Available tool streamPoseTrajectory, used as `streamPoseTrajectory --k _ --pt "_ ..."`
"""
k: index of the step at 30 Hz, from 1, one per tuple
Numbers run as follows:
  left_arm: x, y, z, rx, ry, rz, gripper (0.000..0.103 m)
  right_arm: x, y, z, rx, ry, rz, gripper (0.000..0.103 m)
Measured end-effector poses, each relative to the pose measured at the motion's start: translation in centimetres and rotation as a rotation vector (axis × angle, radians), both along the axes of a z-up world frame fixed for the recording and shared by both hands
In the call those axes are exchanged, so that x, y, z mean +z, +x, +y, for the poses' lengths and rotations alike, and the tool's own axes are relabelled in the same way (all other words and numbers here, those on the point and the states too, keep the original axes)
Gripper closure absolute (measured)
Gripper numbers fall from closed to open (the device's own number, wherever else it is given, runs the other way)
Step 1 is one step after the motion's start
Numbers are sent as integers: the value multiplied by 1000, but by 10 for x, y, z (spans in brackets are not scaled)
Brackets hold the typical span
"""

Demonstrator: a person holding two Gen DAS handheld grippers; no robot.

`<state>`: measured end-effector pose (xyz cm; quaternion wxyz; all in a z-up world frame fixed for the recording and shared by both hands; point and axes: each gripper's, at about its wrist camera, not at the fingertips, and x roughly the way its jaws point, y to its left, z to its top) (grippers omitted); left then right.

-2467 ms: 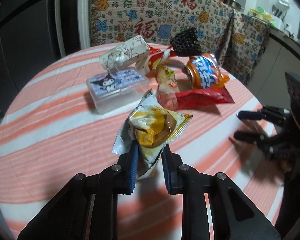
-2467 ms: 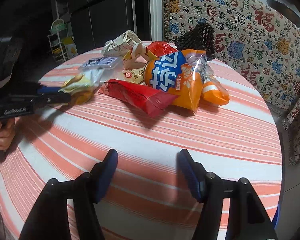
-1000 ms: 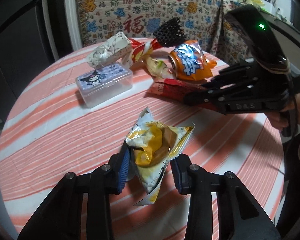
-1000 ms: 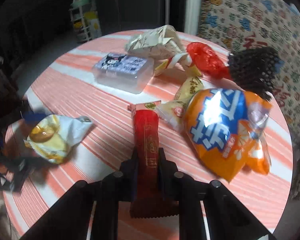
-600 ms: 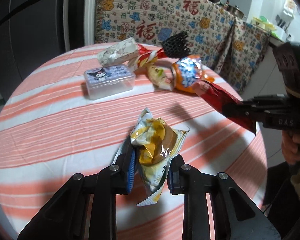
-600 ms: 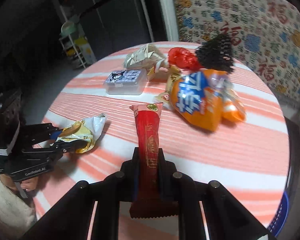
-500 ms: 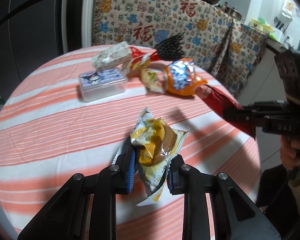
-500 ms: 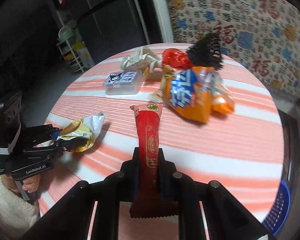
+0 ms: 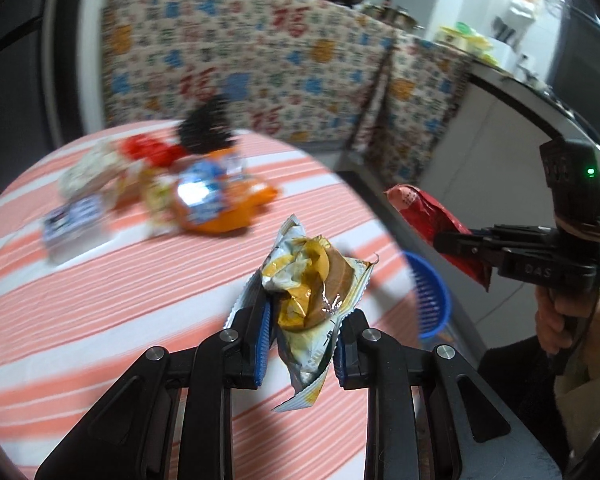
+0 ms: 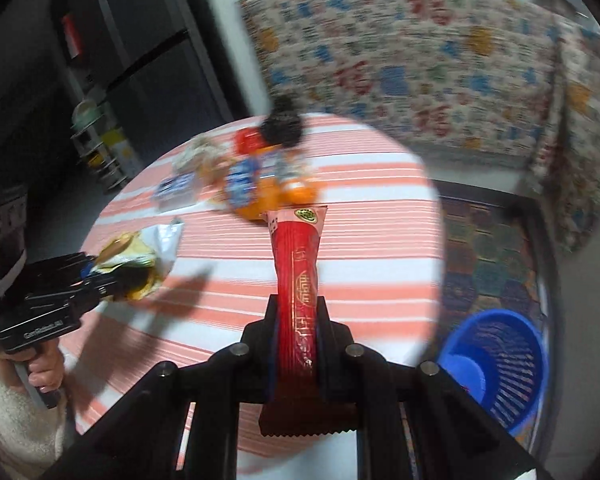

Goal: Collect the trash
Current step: 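Carry both wrappers over the blue basket and open both grippers to drop them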

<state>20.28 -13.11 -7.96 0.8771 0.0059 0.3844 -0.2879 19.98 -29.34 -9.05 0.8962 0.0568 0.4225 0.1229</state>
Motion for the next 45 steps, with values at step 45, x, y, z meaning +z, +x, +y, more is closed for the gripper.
streamPoseTrajectory --k 45 --pt "-115 63 -329 -312 55 148 78 -125 -16 -273 -517 -35 135 88"
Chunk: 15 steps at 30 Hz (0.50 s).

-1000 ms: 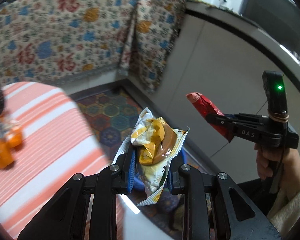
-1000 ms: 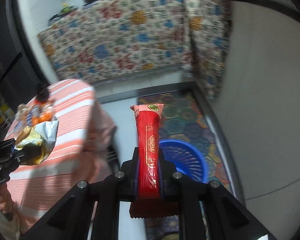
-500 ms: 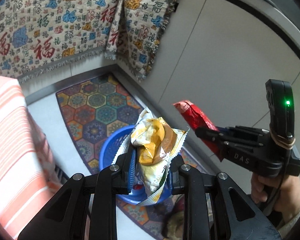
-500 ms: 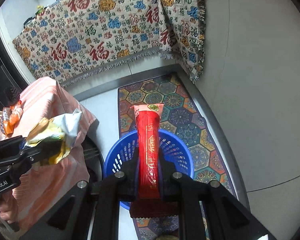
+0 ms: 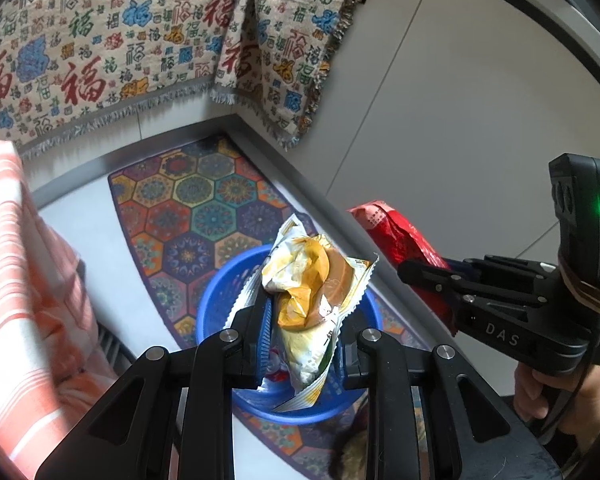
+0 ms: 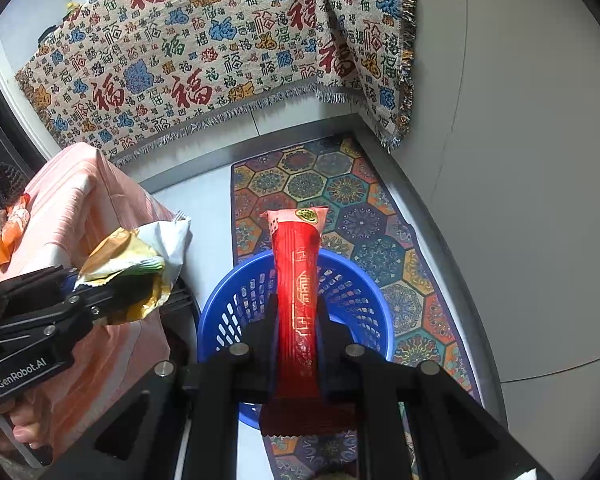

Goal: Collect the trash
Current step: 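Carry both wrappers over the blue basket and open both grippers to drop them, then return both tools to the table toward the clear plastic box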

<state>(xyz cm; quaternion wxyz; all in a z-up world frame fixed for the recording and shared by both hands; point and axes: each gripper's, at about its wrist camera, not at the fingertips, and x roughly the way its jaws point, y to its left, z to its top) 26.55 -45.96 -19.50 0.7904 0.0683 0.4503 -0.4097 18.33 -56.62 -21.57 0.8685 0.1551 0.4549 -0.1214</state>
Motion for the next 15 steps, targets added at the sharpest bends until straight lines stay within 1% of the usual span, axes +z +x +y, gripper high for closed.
streamPoseTrajectory --k 5,6,8,9,10,11,12,13,15 --pt "-6 5 -7 -5 -9 11 77 -3 4 -2 -1 -20 0 83" --pt "-8 6 -10 -6 -9 16 74 -4 4 -2 -1 -23 1 83" --pt "-10 9 -15 -16 -12 25 67 -3 5 -4 -3 -29 -4 78" --pt "-11 11 -18 -17 -11 25 61 -2 5 -4 -3 -32 -6 74" --pt "-10 12 -20 -17 -13 24 51 -1 4 -4 -5 -37 -11 71" --pt "-10 12 -20 -14 -17 21 46 1 4 -4 -8 -39 -15 70" --pt "-8 13 -20 -5 -23 14 38 2 3 -5 -9 -39 -18 68" --pt "-5 13 -18 4 -32 9 33 3 3 -6 -12 -42 -23 67" --pt "0 12 -15 14 -43 3 31 8 1 -6 -20 -54 -34 67"
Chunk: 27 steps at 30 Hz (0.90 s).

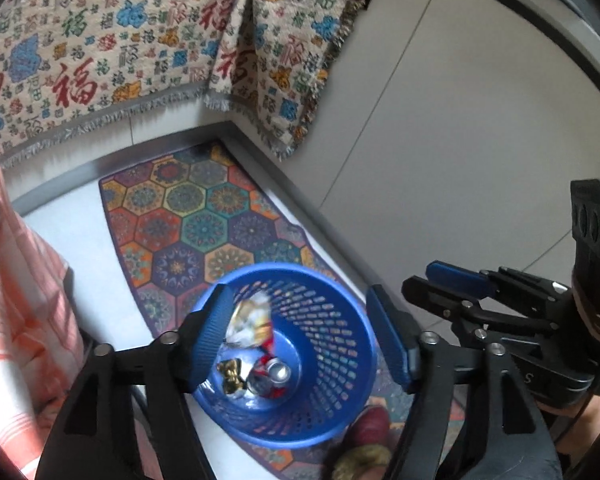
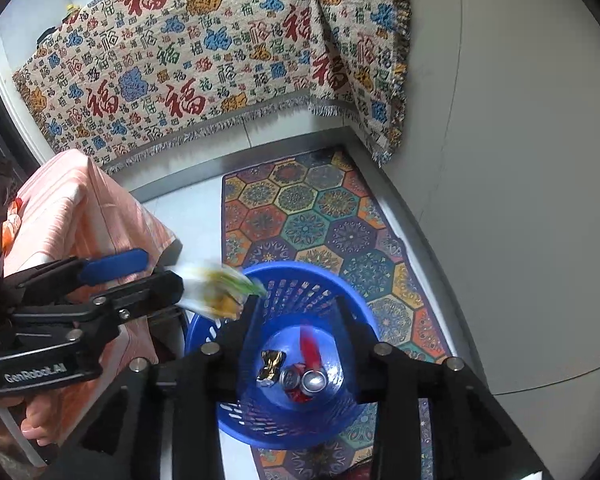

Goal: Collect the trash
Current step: 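Return both tools to the table toward the clear plastic box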

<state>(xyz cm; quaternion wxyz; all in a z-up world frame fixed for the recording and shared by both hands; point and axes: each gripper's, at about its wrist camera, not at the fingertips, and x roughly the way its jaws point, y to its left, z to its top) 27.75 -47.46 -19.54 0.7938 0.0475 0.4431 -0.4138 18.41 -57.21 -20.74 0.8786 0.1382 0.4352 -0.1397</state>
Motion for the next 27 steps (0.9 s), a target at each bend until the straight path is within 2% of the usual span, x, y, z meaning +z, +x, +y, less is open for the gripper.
streamPoseTrajectory --k 5,7,9,11,15,18,22,27 --pt "25 -10 23 19 -14 -33 27 22 -5 5 -5 -58 -51 66" --pt "41 -19 40 33 -26 -63 24 33 -7 11 -6 -80 -83 62" --pt "60 -29 64 57 -46 -85 22 46 -9 20 3 -103 -122 56" --pt "74 -36 90 79 -53 -100 21 62 -12 36 16 -133 -171 55" --pt "95 -47 156 175 -26 -158 15 82 -12 72 66 -172 -232 48" --pt "96 -52 212 259 22 -180 15 90 -10 112 130 -192 -267 46" --pt "86 -50 283 373 98 -173 15 96 1 181 276 -196 -282 46" --pt "66 -40 366 499 186 -169 15 91 15 275 484 -136 -255 46"
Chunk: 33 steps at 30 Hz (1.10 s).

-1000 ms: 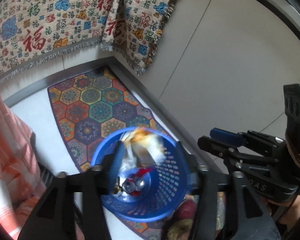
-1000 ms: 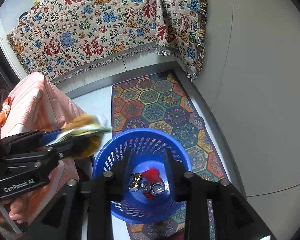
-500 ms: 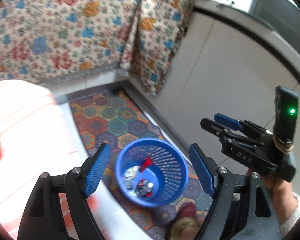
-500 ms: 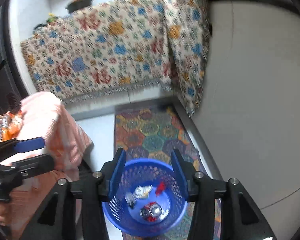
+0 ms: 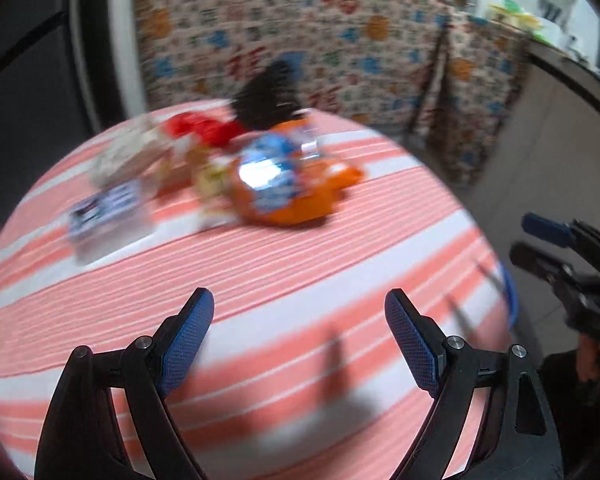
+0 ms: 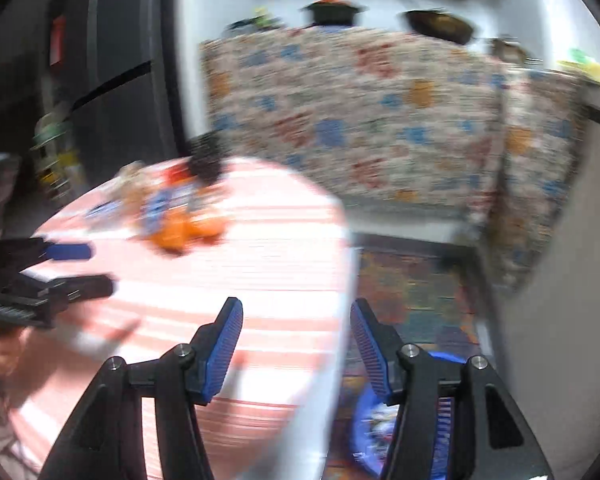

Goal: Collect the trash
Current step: 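Return both tools to the table toward the clear plastic box, then grasp the clear cartoon-printed plastic box with the left gripper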

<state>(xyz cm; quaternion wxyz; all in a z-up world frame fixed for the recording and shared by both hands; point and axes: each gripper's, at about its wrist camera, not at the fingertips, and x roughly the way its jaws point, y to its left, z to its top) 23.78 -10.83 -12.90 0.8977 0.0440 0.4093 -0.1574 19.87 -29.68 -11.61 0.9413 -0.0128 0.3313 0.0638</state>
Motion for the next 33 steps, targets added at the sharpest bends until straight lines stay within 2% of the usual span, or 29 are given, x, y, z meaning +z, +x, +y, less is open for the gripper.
streamPoseTrajectory --k 5,10,14,20,22,33 --pt "-20 14 53 73 37 35 15 -19 14 85 155 -21 91 46" --pt "-35 27 83 89 46 64 15 -39 38 126 176 -52 183 46" --pt "-42 36 98 69 77 50 10 -54 59 141 139 -48 236 46" --pt "-40 63 117 7 55 58 3 -56 68 152 110 -76 209 37" --pt "-41 76 123 -13 79 61 0 -57 71 150 111 -69 212 36" --pt "-40 135 144 -214 95 58 0 -59 74 155 112 -73 214 35"
